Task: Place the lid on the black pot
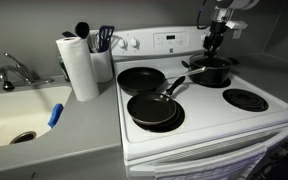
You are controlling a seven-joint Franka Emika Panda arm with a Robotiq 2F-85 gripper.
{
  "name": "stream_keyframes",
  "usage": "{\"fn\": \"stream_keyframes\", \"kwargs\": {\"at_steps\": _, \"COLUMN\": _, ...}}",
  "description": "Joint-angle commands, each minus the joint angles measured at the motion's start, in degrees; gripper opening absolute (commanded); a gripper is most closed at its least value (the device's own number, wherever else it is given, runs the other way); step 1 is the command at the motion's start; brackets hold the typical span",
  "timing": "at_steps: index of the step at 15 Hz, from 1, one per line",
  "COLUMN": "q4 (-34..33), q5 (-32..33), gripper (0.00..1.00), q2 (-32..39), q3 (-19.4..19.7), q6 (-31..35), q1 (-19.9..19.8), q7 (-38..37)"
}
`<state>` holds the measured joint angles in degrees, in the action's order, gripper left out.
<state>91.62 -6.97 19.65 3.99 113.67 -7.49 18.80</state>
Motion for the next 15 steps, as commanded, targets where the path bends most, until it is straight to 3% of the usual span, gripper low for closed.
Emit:
{"fn": "stream_keyframes", "kwargs": {"at_steps": 1, "q4": -1.75, "q5": 0.26, "gripper": 0.98, "q2": -0.23, "q3": -0.70, "q6": -2.78, "q1": -0.63, "q7": -0.40}}
{"fn": "stream_keyframes", "kwargs": {"at_steps": 15, "q4": -9.12, "q5": 2.57, "gripper": 1.00, "q2": -1.34, "q3": -0.39, "q6": -13.86, "q1": -0.13, "q7": -2.62}}
